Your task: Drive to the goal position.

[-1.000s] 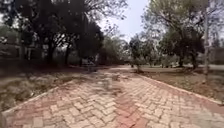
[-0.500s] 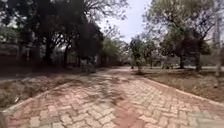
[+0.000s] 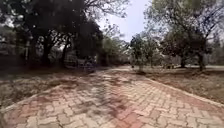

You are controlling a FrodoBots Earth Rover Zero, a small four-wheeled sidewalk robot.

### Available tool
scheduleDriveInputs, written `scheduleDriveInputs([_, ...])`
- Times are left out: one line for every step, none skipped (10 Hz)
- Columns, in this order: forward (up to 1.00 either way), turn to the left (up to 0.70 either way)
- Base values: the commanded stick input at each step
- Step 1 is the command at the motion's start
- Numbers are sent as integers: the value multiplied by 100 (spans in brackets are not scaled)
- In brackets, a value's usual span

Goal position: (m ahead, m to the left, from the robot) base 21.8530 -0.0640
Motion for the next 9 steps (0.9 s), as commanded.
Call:
scheduleDriveInputs([70,0])
scheduleDriveInputs([70,0])
scheduleDriveInputs([70,0])
scheduleDriveInputs([70,0])
scheduleDriveInputs([70,0])
scheduleDriveInputs([70,0])
scheduleDriveInputs([70,0])
scheduleDriveInputs([70,0])
scheduleDriveInputs([70,0])
